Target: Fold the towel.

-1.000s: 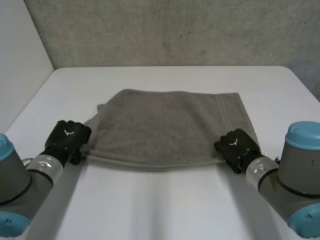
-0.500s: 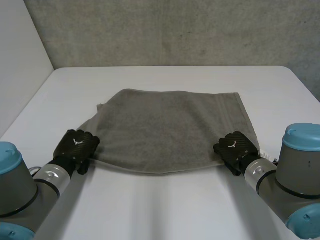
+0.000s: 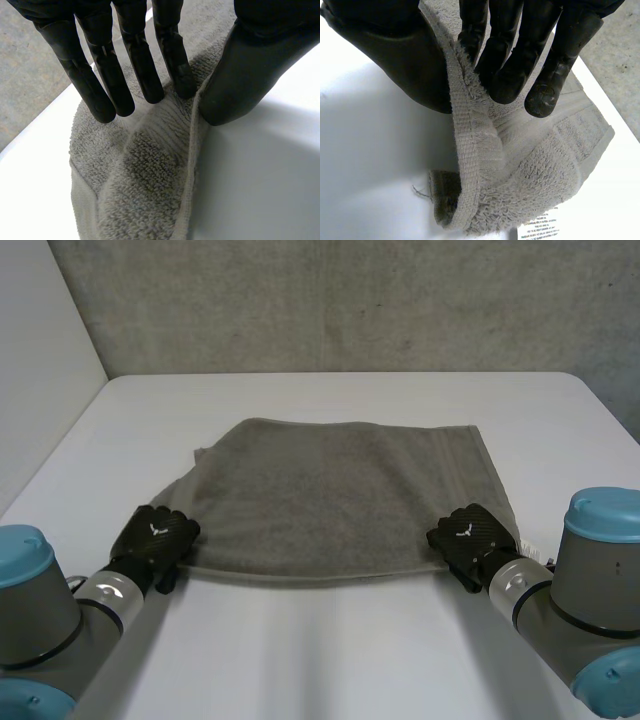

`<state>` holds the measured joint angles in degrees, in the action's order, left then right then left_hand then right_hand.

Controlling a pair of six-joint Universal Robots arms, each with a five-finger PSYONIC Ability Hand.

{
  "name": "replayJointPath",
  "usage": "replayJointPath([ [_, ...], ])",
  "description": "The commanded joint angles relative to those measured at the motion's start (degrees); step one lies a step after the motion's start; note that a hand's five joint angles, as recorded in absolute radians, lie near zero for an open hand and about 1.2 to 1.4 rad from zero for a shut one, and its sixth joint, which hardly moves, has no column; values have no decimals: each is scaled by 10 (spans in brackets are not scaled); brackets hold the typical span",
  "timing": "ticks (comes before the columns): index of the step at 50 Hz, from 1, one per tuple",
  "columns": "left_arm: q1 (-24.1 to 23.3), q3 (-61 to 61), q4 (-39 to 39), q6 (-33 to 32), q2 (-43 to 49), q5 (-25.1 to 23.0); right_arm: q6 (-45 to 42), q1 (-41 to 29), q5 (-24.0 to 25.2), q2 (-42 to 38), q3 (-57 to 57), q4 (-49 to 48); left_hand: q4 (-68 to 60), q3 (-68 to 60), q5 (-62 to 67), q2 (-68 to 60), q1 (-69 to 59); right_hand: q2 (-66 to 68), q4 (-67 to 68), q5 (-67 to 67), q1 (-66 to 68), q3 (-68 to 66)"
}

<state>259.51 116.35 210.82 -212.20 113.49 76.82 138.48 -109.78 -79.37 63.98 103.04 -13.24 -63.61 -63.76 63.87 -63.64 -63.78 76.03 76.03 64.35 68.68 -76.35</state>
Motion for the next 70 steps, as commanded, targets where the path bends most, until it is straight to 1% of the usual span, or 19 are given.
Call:
replayJointPath([
  [1, 3, 3, -1, -32, 1, 1, -1, -1, 0, 0, 1, 1, 55, 56, -157, 55, 56, 40, 40, 57, 113, -36],
  [4, 3, 3, -1, -31, 0, 2, 0, -1, 0, 0, 1, 1, 31, 32, -134, 31, 33, 40, 40, 57, 113, -36],
  [8, 6, 3, -1, -28, -9, 2, 0, -1, 0, 0, 1, 1, -163, -162, 61, -163, -161, 40, 40, 57, 113, -36],
  [18, -2, 4, -3, -13, -94, 37, 3, 9, -5, 22, -16, 11, -164, -162, 61, -164, -162, 40, 40, 57, 113, -36],
  [21, -8, 6, -4, 16, -136, 41, 4, 9, -8, 78, -19, 28, -164, -162, 61, -164, -162, 40, 40, 57, 113, -36],
  [24, -9, 12, -11, 67, -205, 39, 1, 18, -4, 155, -29, 88, -164, -162, 61, -164, -162, 40, 40, 57, 113, -36],
  [26, -8, 15, -22, 77, -222, 39, 0, 23, 0, 166, -35, 117, -164, -162, 61, -164, -162, 40, 40, 57, 113, -36],
  [33, -1, 42, -102, 78, -253, 32, -27, 40, 27, 202, -50, 260, -164, -162, 61, -164, -162, 40, 40, 57, 113, -36],
  [35, -1, 60, -140, 77, -273, 28, -86, 70, 44, 222, -40, 322, -164, -162, 61, -164, -162, 40, 40, 57, 113, -36],
  [38, 4, 66, -169, 79, -321, 14, -123, 90, 60, 276, -50, 362, -164, -162, 61, -164, -162, 40, 40, 57, 113, -36],
  [41, 19, 60, -182, 79, -362, -1, -115, 103, 77, 327, -83, 361, -164, -162, 61, -164, -162, 40, 40, 57, 113, -36],
  [44, 40, 41, -184, 79, -389, -11, -92, 123, 91, 334, -125, 361, -164, -162, 61, -164, -162, 40, 40, 57, 113, -36],
  [51, 39, -13, -183, 86, -383, -11, -78, 135, 124, 317, -156, 357, -164, -162, 61, -164, -162, 40, 40, 57, 113, -36],
  [52, 34, -22, -181, 86, -363, -11, -80, 136, 126, 290, -162, 357, -164, -162, 61, -164, -162, 40, 40, 57, 113, -36],
  [54, 29, -33, -179, 86, -328, -10, -88, 135, 120, 254, -169, 361, -164, -162, 61, -164, -162, 40, 40, 57, 113, -36],
  [56, 24, -66, -182, 85, -248, -8, -115, 128, 111, 193, -194, 368, -164, -162, 61, -164, -162, 40, 40, 57, 113, -36],
  [60, 16, -93, -183, 79, -175, -6, -141, 125, 99, 141, -215, 380, -164, -162, 61, -164, -162, 40, 40, 57, 113, -36],
  [62, -3, -121, -184, 72, -117, -5, -160, 124, 78, 93, -239, 391, -164, -162, 61, -164, -162, 40, 40, 57, 113, -36],
  [70, -13, -188, -179, 58, -31, -3, -167, 127, 34, 3, -301, 391, -164, -162, 61, -164, -162, 40, 40, 57, 113, -36],
])
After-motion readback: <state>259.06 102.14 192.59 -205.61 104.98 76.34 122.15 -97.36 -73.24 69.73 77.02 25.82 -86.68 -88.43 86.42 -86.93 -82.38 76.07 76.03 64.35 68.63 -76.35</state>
